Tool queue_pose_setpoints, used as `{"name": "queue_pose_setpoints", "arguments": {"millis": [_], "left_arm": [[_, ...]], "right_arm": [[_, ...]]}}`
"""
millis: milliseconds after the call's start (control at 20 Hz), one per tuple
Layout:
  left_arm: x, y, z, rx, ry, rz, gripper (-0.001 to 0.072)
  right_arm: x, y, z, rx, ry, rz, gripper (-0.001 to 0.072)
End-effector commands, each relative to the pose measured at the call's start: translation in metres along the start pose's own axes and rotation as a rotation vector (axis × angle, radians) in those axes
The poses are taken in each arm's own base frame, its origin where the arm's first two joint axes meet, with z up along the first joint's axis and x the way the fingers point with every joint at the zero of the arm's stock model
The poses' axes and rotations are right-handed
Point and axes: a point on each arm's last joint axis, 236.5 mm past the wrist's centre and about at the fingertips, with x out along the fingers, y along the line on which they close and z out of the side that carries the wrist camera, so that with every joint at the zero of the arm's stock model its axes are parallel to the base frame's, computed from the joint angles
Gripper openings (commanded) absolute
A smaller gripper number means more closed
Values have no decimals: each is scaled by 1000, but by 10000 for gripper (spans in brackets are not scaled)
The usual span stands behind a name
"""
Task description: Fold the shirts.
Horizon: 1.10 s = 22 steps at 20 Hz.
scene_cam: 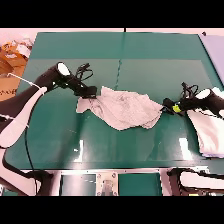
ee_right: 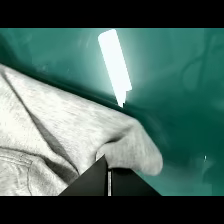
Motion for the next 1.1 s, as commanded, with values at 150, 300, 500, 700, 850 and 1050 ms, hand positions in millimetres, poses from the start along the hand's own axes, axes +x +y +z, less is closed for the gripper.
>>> {"name": "queue_pose_setpoints", "arguments": {"millis": [150,300,500,700,850,1050], "left_arm": [[-133,-4,49,44,-210,131,18],[-241,-63,66,158,-459,144,18],[-382,-148,34,317,-781,154,18],[-492,-165,-23,392,-1036,370,19],[-521,-139,-58,319,-1054,527,20],[-477,-114,-67,269,-862,530,20]], "right_arm": [[-109,32,69,-89,-228,58,8],[-224,89,104,-216,-503,108,8],[-380,158,91,-333,-837,183,8],[-492,197,28,-391,-1088,248,8],[-530,202,-14,-384,-1186,267,8],[-528,201,-18,-383,-1180,266,8]]}}
